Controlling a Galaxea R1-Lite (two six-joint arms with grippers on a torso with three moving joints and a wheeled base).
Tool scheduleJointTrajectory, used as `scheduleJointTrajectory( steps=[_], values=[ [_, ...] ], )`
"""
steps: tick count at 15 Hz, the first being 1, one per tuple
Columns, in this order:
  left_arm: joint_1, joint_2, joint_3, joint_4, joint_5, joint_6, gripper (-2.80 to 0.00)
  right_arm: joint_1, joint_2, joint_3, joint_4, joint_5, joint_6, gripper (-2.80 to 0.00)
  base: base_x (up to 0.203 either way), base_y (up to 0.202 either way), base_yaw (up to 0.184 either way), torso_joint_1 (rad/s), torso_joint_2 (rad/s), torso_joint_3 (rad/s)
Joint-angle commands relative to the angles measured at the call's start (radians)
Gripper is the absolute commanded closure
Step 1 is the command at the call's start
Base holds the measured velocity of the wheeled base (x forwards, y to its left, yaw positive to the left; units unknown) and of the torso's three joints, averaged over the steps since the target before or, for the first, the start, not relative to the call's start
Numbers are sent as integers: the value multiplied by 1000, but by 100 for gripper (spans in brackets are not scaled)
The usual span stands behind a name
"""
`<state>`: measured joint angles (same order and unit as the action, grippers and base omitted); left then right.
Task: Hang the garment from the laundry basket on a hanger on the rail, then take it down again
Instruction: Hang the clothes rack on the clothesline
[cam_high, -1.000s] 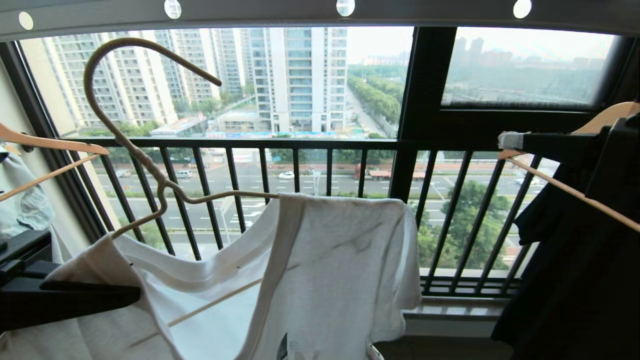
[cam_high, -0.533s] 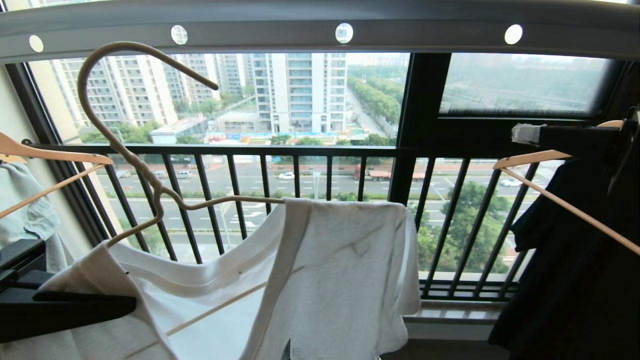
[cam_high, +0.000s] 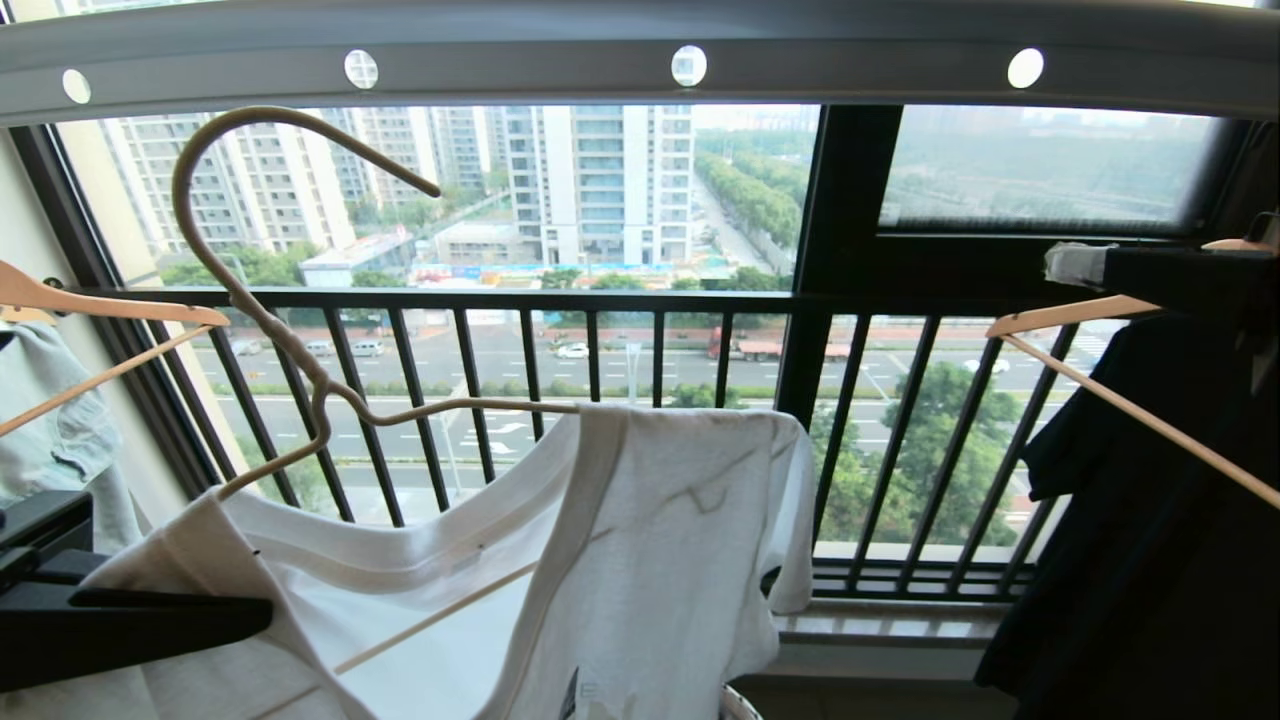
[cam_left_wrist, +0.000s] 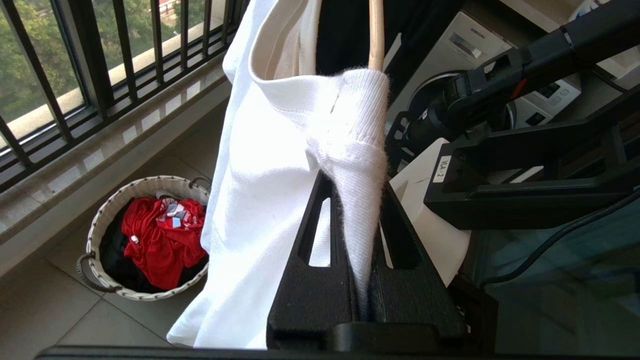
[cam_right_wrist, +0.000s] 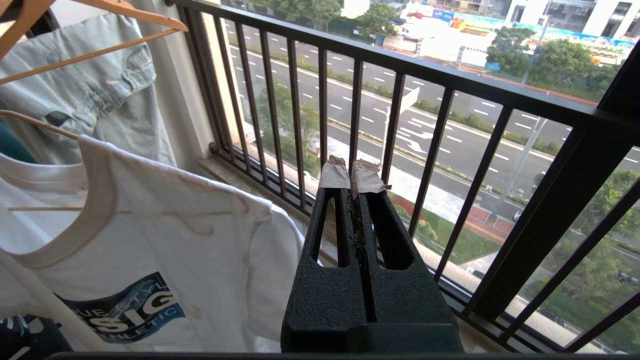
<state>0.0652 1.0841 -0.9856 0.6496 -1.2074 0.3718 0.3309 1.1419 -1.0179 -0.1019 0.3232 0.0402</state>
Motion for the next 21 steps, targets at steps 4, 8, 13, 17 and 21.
scheduleJointTrajectory(
  steps=[4,8,13,17,21],
  values=[
    [64,1,0,-27,92,-7,0,0,9,-1,-4,2,0,0,0,0,0,0,0,0],
    [119,20,4,-117,92,-22,0,0,22,-1,-7,2,-1,0,0,0,0,0,0,0],
    [182,30,26,-217,92,-57,0,0,30,-1,-9,4,-1,0,0,0,0,0,0,0],
    [233,28,25,-274,92,-73,0,0,30,1,-10,5,-1,0,0,0,0,0,0,0],
    [246,25,29,-344,94,-112,0,-1,30,4,-10,7,-1,0,0,0,0,0,0,0]
  ],
)
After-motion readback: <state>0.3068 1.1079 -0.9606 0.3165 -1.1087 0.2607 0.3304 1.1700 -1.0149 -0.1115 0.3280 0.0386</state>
